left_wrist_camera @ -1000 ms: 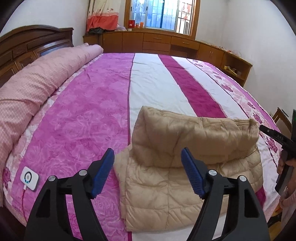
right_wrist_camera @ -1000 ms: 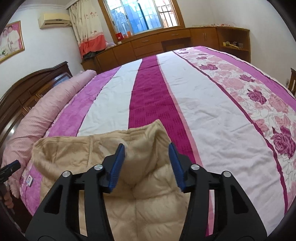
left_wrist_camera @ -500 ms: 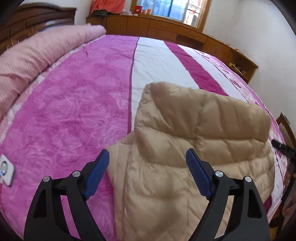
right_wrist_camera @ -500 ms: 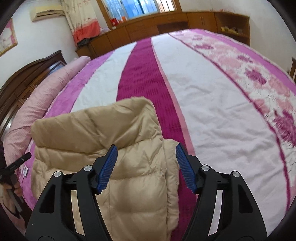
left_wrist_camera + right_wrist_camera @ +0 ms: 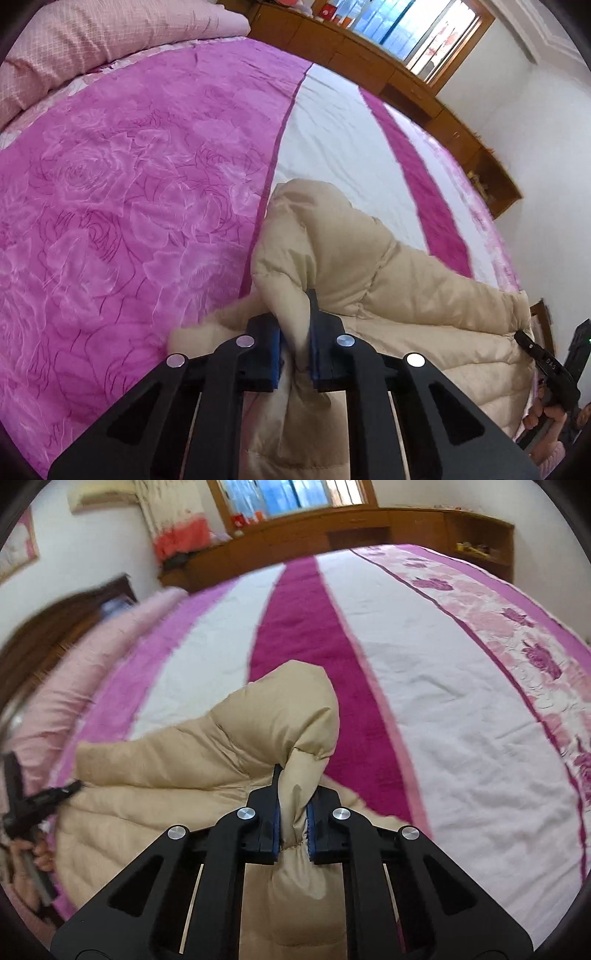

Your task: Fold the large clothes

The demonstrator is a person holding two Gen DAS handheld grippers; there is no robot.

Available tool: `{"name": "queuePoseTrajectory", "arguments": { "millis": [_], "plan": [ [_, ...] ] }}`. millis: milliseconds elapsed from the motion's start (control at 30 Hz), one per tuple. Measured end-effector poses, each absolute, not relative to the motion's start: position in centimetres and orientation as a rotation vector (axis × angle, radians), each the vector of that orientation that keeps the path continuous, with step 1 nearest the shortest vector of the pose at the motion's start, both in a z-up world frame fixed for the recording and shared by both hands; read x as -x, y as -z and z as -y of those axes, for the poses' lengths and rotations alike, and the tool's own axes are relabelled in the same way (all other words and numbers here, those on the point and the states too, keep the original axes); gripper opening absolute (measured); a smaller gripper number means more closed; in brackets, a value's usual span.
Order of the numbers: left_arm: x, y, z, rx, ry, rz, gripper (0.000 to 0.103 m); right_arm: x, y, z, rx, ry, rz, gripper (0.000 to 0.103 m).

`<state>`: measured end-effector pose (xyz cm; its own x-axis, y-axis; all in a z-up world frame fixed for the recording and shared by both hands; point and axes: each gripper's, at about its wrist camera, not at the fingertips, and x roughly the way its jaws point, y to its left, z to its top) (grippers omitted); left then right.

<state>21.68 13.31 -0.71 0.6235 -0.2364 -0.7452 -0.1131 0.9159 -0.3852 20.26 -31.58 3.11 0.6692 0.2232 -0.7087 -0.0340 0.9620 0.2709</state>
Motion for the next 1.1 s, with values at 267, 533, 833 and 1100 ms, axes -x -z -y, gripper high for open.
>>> {"name": "queuePoseTrajectory", "arguments": {
  "millis": [267, 533, 833, 1100],
  "plan": [
    [-24.5, 2.9, -12.3, 0.316, 0.017, -0.955, 0.019, -22.6, 1.9, 31.8, -0.238, -0.053, -0.940, 0.021],
    [-23.5, 2.4, -12.9, 0.322, 0.020, -0.967, 0.035, -22.5, 1.7, 33.5, -0.334, -0.061, -0.937, 0.051],
    [-17.5, -1.0, -15.0, 0.315, 0.045, -0.919, 0.070, -15.8, -2.0, 36.5, -0.439, -0.130, -0.859, 0.077],
    [-12.2, 1.2, -16.3, 0.503, 0.125, -0.957, 0.080, -9.8, -0.1, 38.1, -0.603, -0.162, -0.892, 0.084]
  ]
}}
